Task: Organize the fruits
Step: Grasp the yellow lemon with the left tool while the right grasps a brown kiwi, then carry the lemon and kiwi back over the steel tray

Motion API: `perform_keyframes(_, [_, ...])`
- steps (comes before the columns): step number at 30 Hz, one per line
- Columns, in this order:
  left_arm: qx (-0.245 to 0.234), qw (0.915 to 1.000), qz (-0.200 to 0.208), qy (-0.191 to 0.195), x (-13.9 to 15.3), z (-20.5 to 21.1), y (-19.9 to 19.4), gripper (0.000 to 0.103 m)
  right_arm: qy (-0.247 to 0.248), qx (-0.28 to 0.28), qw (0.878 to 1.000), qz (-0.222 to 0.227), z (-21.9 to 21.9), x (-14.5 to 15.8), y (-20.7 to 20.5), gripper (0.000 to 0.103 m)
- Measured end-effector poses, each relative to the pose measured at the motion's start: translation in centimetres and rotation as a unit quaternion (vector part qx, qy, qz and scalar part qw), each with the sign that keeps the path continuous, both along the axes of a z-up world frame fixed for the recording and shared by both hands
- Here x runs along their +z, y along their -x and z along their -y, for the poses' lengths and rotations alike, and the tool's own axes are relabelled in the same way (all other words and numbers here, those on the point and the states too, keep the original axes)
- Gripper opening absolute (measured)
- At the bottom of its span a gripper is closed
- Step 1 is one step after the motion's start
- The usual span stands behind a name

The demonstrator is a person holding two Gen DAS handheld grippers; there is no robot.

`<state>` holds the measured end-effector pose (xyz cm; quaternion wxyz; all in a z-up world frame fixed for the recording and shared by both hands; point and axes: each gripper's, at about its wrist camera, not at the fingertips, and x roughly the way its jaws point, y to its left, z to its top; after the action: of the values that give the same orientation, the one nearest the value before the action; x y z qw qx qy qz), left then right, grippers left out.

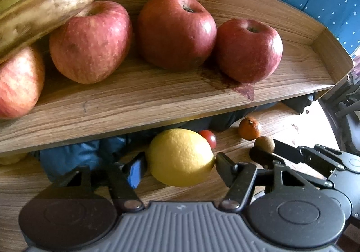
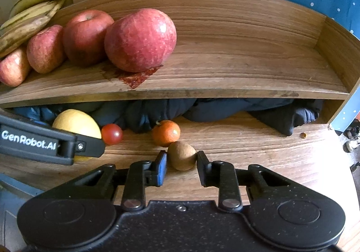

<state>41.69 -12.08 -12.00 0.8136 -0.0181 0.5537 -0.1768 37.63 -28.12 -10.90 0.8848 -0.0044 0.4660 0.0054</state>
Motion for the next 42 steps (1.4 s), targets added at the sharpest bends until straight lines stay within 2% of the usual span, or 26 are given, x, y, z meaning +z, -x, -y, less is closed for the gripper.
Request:
perform_keyframes(28, [-0.032,0.9994,-0.013,0.006,0.4,-0.3,3.2,0.069,-0.022,0.017,1.0,0.002,-1.2,0.8,3.1,0.03])
perform_keyframes(42, [-0.038,0.9992,0.009,0.003,2.2,0.2,5.4,0.069,-0.028,0.018,0.999,0.021,-1.1,2.1,6.3,0.03])
